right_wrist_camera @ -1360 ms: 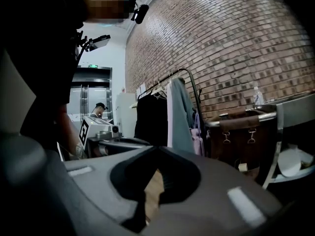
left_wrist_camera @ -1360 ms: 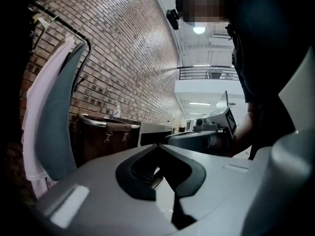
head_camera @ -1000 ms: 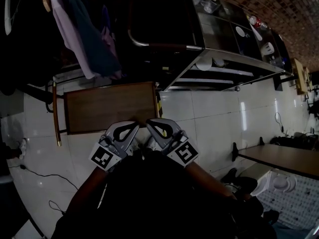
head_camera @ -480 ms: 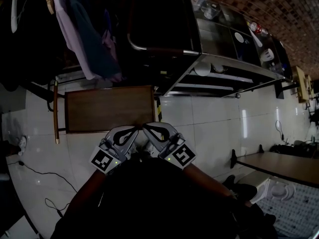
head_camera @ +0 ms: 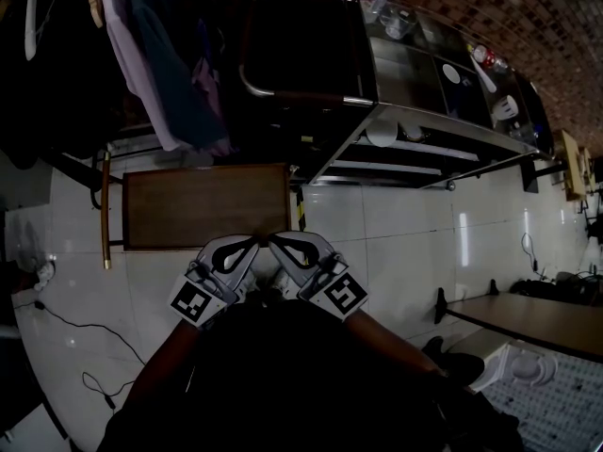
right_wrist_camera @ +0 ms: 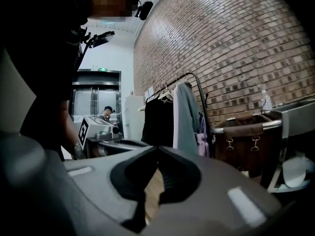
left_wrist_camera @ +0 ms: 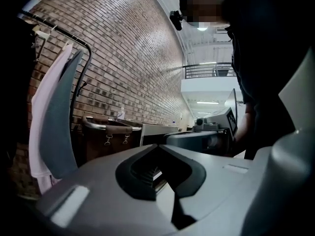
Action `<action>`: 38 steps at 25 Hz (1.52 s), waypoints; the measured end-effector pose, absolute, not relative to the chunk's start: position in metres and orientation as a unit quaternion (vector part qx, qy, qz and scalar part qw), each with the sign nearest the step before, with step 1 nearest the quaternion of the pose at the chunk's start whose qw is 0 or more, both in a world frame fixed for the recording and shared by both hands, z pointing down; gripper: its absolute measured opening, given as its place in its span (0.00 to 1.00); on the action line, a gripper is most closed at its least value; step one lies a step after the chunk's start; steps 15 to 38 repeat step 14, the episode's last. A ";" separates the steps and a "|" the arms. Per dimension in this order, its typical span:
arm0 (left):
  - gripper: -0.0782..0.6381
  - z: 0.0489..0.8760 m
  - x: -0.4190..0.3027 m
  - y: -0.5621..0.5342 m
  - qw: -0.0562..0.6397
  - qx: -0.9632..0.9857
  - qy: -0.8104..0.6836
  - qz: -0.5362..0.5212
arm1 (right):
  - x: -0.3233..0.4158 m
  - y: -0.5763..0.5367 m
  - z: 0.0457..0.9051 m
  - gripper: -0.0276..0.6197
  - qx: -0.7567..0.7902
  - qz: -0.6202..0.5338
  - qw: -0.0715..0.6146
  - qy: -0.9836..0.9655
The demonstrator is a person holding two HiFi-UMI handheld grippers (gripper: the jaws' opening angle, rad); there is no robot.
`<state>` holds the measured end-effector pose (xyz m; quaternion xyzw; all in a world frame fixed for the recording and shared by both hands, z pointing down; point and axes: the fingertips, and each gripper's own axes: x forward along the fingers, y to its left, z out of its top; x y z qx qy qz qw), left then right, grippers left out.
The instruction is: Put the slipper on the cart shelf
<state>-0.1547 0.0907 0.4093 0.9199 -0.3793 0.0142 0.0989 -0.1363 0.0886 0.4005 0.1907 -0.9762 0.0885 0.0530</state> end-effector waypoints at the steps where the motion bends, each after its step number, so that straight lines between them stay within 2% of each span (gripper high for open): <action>1: 0.11 0.409 -0.155 0.091 0.099 0.920 -0.380 0.015 | -0.136 0.089 0.400 0.05 0.191 0.089 0.053 -0.976; 38: 0.11 0.408 -0.150 0.095 0.099 0.921 -0.375 0.015 | -0.141 0.094 0.398 0.05 0.186 0.088 0.053 -0.977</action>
